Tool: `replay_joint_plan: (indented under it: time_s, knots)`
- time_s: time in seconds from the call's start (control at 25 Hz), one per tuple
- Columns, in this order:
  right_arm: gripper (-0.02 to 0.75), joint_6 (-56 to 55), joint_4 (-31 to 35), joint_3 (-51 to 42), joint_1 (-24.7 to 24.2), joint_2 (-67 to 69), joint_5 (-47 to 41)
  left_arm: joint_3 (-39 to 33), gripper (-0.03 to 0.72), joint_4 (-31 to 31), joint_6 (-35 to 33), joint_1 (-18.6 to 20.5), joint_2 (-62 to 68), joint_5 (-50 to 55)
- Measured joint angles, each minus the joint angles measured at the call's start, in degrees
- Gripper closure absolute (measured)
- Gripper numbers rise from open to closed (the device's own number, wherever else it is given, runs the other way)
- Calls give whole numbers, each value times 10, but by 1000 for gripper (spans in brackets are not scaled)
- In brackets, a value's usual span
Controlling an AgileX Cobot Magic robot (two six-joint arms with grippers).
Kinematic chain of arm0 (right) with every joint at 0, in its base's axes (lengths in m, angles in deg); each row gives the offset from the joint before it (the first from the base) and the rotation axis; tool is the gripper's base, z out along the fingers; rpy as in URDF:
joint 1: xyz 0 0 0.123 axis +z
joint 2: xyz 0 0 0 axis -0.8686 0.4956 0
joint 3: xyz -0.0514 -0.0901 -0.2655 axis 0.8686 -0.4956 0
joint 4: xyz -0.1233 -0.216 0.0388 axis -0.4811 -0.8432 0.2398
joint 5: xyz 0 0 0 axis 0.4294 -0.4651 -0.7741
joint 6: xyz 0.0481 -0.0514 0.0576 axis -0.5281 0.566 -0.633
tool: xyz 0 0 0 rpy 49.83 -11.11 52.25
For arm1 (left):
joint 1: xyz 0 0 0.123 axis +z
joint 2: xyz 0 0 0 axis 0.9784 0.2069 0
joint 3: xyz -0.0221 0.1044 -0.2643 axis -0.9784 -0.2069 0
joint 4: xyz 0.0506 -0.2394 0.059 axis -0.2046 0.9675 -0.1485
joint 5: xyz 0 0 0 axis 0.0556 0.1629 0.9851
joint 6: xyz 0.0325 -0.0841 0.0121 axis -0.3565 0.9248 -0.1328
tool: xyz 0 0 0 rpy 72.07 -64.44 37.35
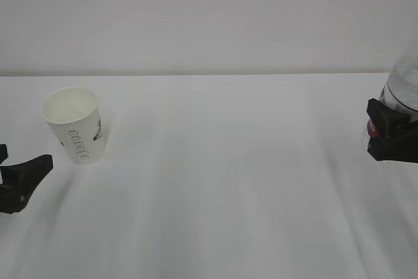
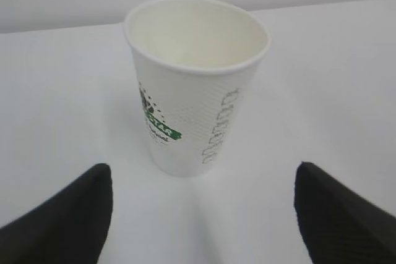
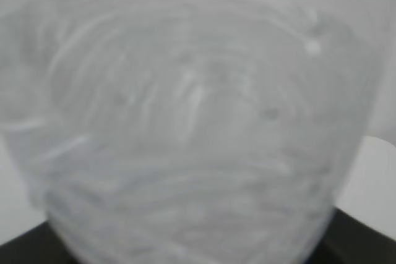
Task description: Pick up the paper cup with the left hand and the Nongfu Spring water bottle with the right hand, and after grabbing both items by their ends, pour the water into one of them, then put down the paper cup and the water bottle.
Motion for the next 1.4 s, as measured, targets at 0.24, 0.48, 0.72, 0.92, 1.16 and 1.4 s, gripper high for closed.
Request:
replay_joint_plan:
  time_s: [0.24,0.48,0.72,0.92,1.16,1.4]
  knots:
    - [283,0,0,0,0,0,0,26,-4,-19,0,0,43,0]
    - [283,0,0,0,0,0,0,59,-4,-29,0,0,85,-1]
    - [286,0,0,0,0,0,0,93,-4,-39,-6,0,132,-1]
    - [286,1,0,0,0,0,0,118,-4,-39,-15,0,152,-1]
    - [286,8,-1,0,0,0,0,123,-4,-39,-24,0,180,-2]
    - [286,13,-1,0,0,0,0,150,-4,-39,-28,0,187,-2]
